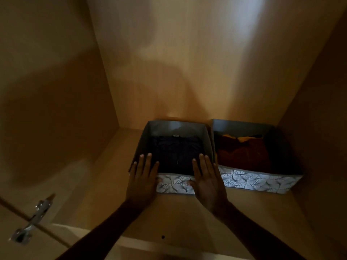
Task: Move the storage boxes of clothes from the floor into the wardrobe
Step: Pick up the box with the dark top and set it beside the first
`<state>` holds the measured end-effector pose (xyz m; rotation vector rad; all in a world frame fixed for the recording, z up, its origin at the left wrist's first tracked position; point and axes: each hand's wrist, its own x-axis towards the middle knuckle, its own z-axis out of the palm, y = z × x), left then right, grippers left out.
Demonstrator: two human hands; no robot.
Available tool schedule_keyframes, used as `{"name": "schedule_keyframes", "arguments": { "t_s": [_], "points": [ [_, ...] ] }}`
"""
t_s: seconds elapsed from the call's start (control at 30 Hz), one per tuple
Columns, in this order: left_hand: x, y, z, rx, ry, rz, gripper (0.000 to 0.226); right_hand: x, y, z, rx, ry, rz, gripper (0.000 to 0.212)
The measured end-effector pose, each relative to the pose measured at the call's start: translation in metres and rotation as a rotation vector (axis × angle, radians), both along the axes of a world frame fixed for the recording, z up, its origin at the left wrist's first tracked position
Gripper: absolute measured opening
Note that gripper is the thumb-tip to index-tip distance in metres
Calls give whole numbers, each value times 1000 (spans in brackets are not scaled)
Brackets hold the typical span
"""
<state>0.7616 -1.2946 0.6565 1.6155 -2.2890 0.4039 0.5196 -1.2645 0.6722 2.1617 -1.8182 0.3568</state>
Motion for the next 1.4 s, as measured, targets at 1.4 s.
{"name": "schedule_keyframes", "arguments": {
  "t_s": [1.4],
  "points": [
    [44, -48, 19, 180, 376, -275, 50, 46, -13, 15, 176, -326, -91, 74]
  ]
}}
